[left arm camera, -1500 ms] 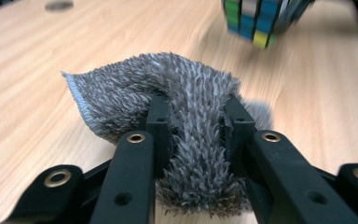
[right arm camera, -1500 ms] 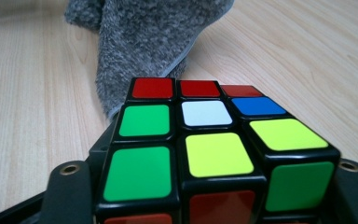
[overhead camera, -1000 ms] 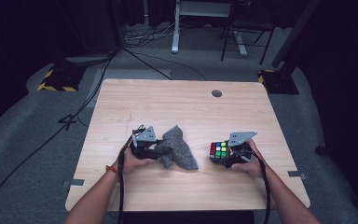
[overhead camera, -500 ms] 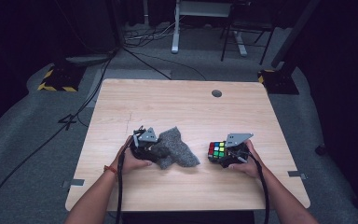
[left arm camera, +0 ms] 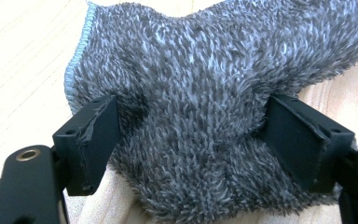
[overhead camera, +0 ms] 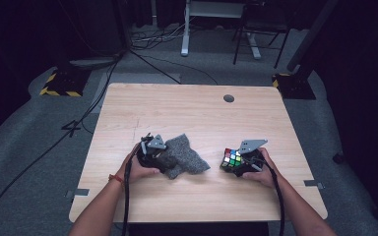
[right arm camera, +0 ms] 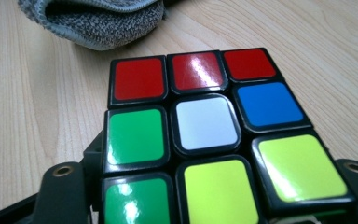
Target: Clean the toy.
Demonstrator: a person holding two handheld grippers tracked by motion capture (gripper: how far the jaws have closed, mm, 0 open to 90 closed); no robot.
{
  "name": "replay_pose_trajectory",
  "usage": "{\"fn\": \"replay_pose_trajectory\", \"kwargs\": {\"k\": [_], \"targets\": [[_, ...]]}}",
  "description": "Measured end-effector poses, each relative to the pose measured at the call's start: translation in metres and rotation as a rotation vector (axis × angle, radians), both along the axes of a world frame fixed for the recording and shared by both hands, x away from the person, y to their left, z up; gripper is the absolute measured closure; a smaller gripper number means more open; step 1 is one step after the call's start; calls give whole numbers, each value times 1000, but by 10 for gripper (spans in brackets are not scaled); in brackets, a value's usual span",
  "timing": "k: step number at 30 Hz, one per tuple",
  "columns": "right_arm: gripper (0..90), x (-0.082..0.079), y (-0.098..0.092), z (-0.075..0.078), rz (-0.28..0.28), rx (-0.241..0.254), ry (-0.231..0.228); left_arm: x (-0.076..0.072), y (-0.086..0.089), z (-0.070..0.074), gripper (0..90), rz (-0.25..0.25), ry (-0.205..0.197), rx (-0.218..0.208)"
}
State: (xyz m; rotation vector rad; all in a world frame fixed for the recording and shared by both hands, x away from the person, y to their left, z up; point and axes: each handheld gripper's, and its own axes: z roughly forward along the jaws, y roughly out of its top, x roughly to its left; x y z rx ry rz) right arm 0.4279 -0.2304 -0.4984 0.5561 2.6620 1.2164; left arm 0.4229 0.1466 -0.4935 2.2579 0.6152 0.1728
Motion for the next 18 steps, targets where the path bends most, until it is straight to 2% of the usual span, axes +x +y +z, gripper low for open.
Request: {"fn": "replay_pose_trajectory", "kwargs": {"k": [11, 18], "targets": [[308, 1, -2, 1, 1, -1, 2, 0, -2, -1, 186, 0, -7, 0], [271, 1, -4, 7, -13, 16, 4, -4, -4, 9, 166, -1, -62, 2]]}}
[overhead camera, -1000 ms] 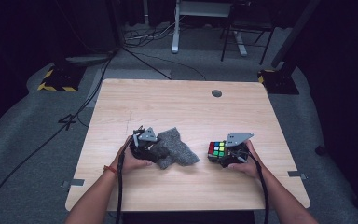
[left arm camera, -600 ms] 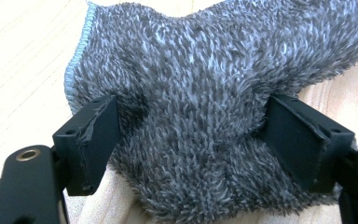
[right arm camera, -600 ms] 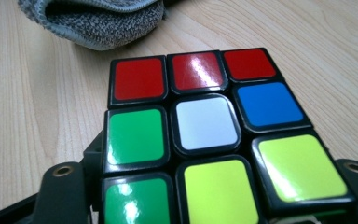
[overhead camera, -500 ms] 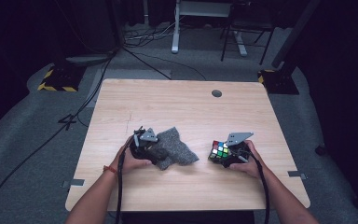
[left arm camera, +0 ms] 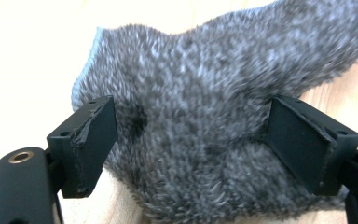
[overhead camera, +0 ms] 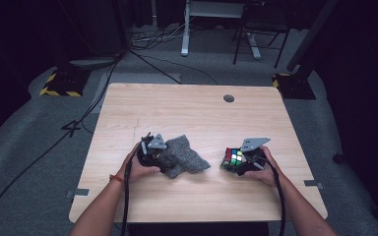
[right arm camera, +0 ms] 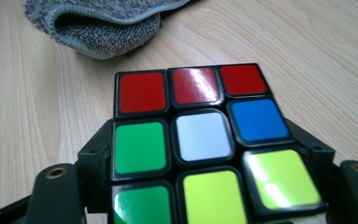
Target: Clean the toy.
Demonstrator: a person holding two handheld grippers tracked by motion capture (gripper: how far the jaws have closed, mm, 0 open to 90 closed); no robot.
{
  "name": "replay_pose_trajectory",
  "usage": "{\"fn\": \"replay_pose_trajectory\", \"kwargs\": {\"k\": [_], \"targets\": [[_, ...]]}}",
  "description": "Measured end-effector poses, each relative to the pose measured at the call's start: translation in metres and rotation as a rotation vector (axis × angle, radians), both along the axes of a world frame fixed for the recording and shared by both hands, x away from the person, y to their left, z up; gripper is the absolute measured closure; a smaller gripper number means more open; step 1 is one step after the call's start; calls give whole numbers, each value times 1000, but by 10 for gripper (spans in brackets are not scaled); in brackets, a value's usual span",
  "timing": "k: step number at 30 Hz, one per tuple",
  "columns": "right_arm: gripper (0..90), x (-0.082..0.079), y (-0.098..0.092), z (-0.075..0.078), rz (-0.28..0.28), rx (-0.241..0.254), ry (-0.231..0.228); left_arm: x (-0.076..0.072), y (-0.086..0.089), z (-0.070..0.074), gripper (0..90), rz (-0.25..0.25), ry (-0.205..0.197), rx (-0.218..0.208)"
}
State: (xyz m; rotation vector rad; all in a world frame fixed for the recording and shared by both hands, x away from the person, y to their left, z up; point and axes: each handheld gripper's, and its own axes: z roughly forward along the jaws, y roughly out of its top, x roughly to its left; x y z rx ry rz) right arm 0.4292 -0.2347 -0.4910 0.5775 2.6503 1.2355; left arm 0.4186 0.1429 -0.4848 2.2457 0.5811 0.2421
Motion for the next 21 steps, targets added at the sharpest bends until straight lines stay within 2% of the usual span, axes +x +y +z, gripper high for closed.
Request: {"fn": "replay_pose_trajectory", "kwargs": {"k": [2, 4, 6, 10, 12, 13, 17, 21], "targets": [[255, -1, 1, 1, -5, -7, 0, -2, -3, 3, 168, 9, -21, 16], [218, -1, 1, 3, -15, -7, -10, -5, -6, 7, 167, 3, -31, 0], [217, -1, 1, 5, -27, 1, -1, -7, -9, 11, 166, 6, -51, 8], [215, -2, 2, 10, -33, -8, -9, -11, -12, 17, 165, -2, -55, -4], [216, -3, 2, 12, -35, -6, -7, -13, -13, 18, 165, 4, -57, 11], [214, -4, 2, 14, -37, -11, -13, -14, -13, 18, 166, 5, -44, 12], [200, -6, 1, 19, -52, -30, -28, -16, -12, 19, 167, -10, -46, 23], [182, -6, 0, 24, -61, -29, -34, -21, -7, 23, 167, -3, -64, 44]]}}
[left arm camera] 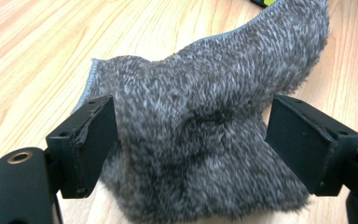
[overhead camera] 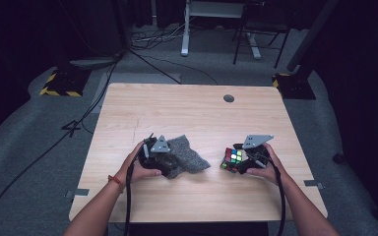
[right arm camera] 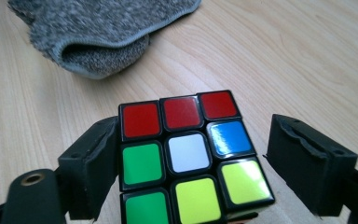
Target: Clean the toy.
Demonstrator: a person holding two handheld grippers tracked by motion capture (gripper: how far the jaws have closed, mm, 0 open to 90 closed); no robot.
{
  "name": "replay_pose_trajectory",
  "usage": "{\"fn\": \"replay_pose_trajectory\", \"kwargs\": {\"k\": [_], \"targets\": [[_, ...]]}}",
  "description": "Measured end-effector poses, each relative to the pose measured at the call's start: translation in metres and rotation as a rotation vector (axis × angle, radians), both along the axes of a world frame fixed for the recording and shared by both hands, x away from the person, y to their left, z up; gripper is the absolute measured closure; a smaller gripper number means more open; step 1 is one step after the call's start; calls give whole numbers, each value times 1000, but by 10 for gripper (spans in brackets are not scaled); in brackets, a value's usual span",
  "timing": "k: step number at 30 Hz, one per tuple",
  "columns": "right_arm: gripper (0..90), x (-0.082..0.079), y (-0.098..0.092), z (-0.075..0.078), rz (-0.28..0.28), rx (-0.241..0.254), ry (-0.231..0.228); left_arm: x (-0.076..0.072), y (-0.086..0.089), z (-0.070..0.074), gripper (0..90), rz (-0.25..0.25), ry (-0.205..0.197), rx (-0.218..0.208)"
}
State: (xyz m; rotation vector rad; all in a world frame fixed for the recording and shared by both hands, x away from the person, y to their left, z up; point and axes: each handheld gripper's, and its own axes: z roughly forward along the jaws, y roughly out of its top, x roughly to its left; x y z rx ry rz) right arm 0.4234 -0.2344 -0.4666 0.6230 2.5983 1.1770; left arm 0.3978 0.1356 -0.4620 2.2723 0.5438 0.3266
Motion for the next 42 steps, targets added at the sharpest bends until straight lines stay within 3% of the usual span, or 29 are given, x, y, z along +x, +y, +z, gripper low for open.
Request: {"fn": "replay_pose_trajectory", "kwargs": {"k": [10, 11, 24, 27, 33, 42], "targets": [[180, -7, -6, 4, -26, -60, -21, -11, 16, 6, 165, 36, -33, 53], [186, -9, -8, 4, -31, -61, -27, -13, 18, 6, 165, 49, -51, 69], [184, -32, -38, 3, -96, -77, -57, -31, 37, -3, 172, 105, -68, 110], [185, -36, -46, 2, -117, -85, -66, -36, 41, -6, 170, 108, -86, 160], [186, -46, -65, -2, -153, -88, -79, -45, 50, -19, 168, 126, -66, 191], [186, -58, -104, -15, -243, -87, -41, -54, 75, -31, 168, 198, -13, 145]]}}
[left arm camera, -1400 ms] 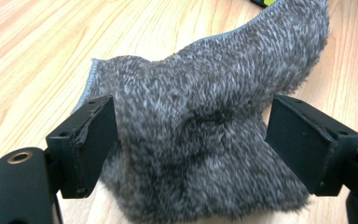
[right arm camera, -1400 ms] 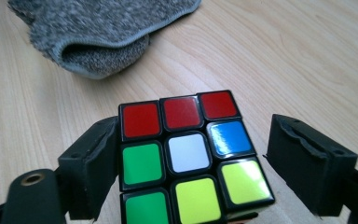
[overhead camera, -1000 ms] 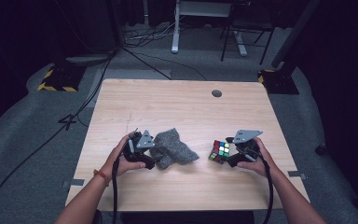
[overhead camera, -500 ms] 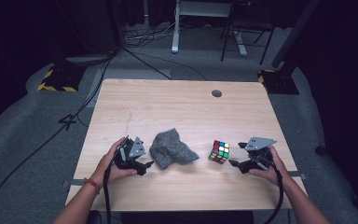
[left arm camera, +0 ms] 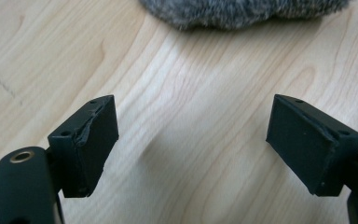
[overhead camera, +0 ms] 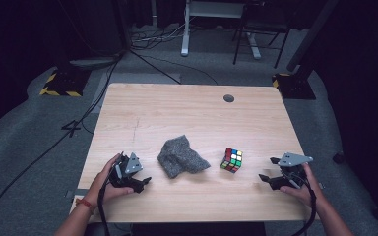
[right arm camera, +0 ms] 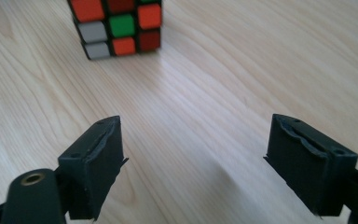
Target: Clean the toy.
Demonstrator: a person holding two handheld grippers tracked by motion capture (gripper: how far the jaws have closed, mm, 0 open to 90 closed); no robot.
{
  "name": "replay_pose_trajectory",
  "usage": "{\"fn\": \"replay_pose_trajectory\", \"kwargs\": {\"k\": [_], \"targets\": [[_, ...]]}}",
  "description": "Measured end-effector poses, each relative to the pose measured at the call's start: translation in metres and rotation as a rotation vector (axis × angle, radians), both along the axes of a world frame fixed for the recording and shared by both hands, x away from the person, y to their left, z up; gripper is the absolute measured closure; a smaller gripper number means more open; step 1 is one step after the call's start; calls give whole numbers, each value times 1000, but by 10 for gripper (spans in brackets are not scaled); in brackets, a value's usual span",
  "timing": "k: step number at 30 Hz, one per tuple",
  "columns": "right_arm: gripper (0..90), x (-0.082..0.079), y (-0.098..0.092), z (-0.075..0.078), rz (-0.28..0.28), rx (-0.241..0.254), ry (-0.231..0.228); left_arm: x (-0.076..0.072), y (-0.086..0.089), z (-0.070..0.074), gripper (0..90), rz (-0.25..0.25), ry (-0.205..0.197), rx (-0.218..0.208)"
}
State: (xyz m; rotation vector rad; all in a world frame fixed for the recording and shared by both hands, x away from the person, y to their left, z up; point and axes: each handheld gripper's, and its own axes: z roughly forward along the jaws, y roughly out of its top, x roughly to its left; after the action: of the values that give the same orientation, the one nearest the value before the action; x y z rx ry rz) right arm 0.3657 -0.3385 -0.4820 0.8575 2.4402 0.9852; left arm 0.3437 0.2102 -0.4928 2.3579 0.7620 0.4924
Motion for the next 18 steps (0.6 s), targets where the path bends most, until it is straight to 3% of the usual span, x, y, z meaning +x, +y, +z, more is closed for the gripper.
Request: {"fn": "replay_pose_trajectory", "kwargs": {"k": [5, 7, 13, 15, 18], "targets": [[186, -9, -23, -10, -58, 24, 13, -5, 10, -4, 167, 19, 15, -41], [185, -12, -29, -12, -71, 11, 8, -6, 15, -5, 167, 31, 29, -61], [178, -21, -52, -21, -126, 77, 33, -4, 25, -11, 168, 69, 81, -147], [182, -22, -56, -21, -153, 77, 22, -4, 27, -11, 168, 78, 96, -152], [155, -23, -59, -21, -188, 82, 49, -4, 27, -11, 167, 79, 96, -154]]}}
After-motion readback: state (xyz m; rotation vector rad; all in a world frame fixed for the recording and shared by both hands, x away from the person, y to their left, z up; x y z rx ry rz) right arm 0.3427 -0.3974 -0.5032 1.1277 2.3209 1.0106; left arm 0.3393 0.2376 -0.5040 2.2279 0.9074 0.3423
